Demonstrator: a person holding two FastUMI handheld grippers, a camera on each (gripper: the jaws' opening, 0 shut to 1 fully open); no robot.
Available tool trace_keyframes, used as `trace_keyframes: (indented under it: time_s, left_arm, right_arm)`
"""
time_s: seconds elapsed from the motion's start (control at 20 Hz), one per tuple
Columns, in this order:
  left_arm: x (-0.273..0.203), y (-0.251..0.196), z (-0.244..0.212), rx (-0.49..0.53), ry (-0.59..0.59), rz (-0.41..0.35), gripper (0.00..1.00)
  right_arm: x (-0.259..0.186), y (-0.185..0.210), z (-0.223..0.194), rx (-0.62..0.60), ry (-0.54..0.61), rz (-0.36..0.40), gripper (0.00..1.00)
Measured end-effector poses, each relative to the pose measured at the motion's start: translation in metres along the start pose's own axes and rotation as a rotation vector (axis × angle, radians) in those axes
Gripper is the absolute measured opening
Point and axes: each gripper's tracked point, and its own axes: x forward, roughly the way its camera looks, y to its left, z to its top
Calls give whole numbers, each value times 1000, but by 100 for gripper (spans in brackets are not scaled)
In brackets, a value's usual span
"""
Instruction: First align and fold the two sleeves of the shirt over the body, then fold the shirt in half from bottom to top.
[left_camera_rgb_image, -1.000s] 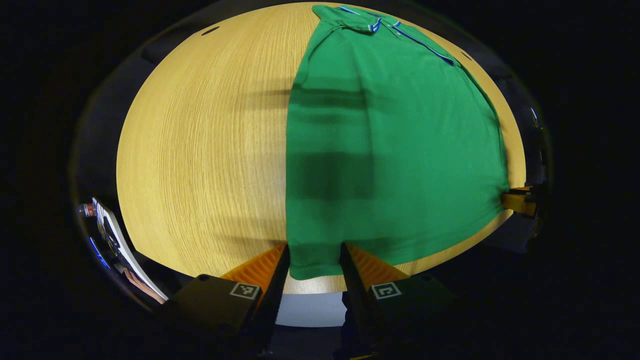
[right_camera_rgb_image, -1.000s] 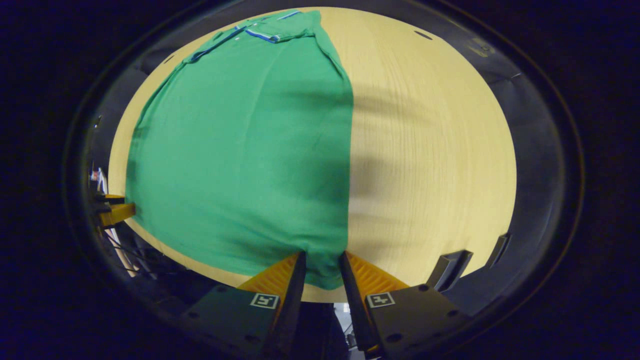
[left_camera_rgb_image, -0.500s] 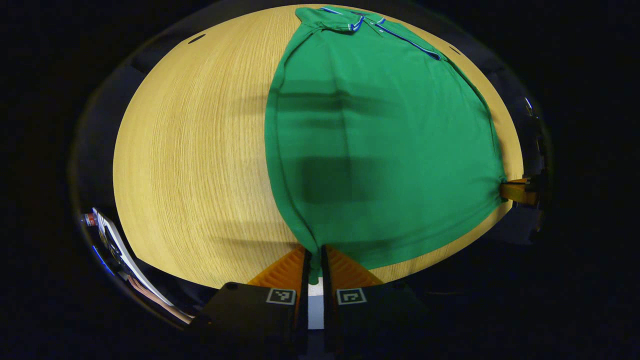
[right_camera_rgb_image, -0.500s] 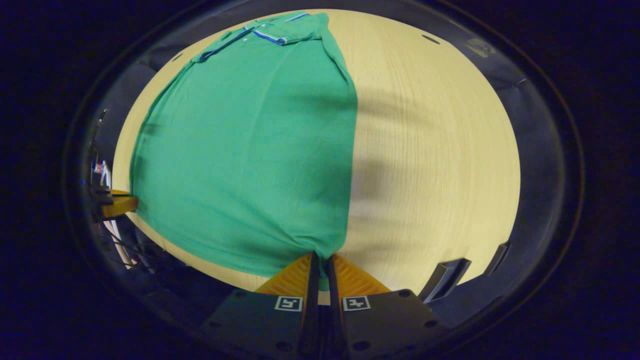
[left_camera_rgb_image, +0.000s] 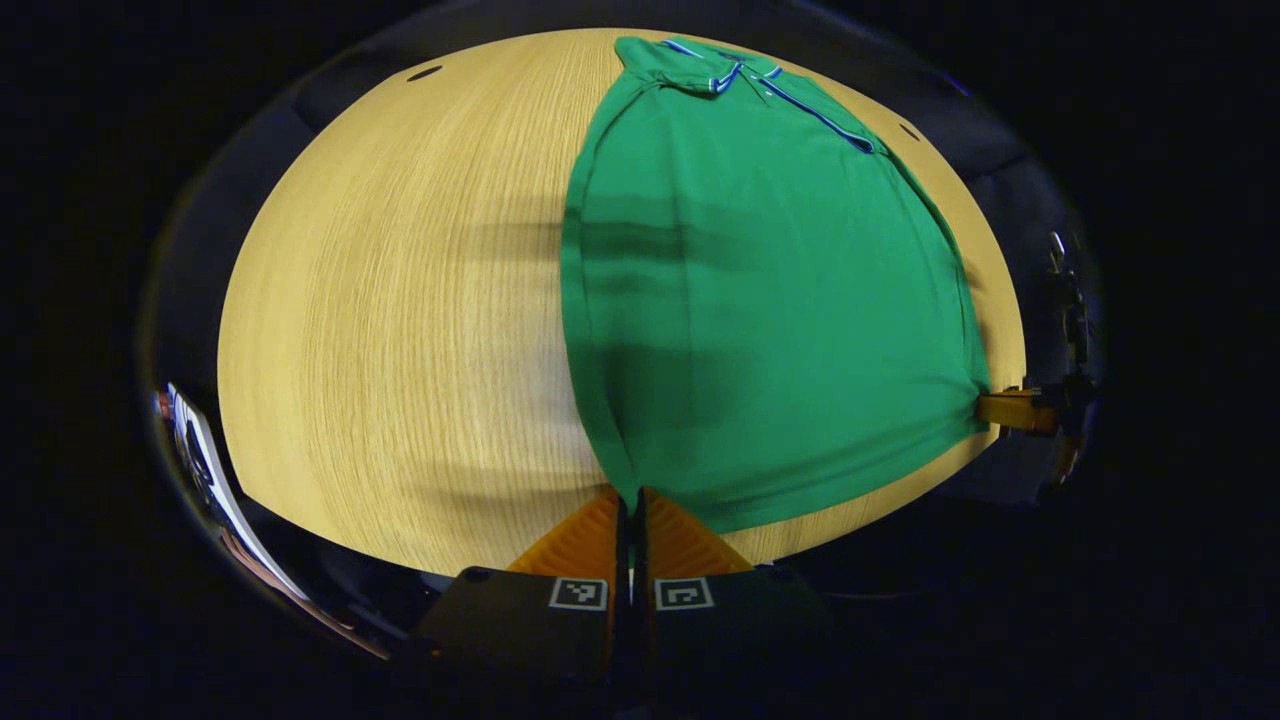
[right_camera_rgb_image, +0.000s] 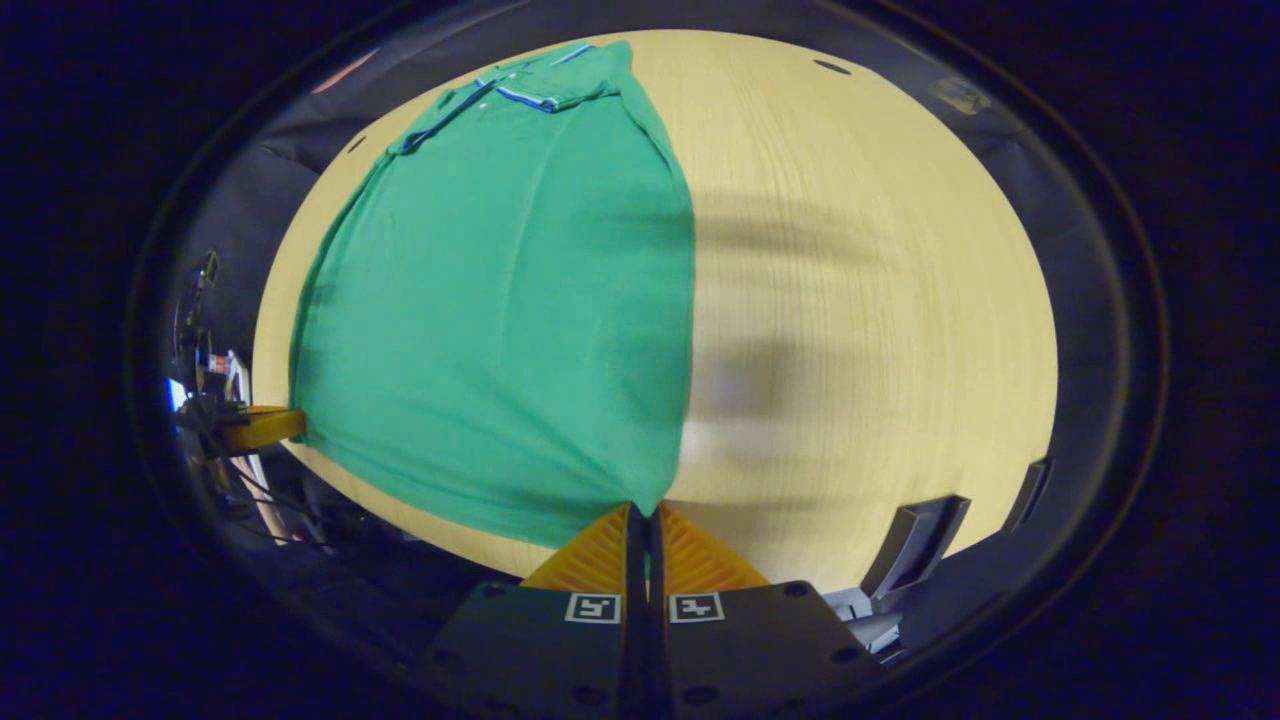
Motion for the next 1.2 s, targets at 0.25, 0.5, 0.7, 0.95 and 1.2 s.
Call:
trace_keyframes:
  time_s: [0.25, 0.5, 0.7, 0.95, 1.2]
  left_arm:
    - [-32, -6, 12, 35, -72, 7, 4]
    - [-74, -8, 48, 25, -181, 4, 4]
    - [-100, -9, 86, 33, -274, 12, 4]
    - [-114, -8, 132, 55, -363, 28, 4]
    - [-136, -9, 190, 94, -450, 48, 4]
  right_arm:
    - [-33, 4, 15, -10, -60, 22, 3]
    - [-71, 7, 35, 23, -125, 50, 3]
    - [-101, 14, 62, 18, -191, 69, 6]
    - [-128, 20, 110, -10, -281, 67, 3]
    - [-150, 28, 168, -34, -359, 54, 3]
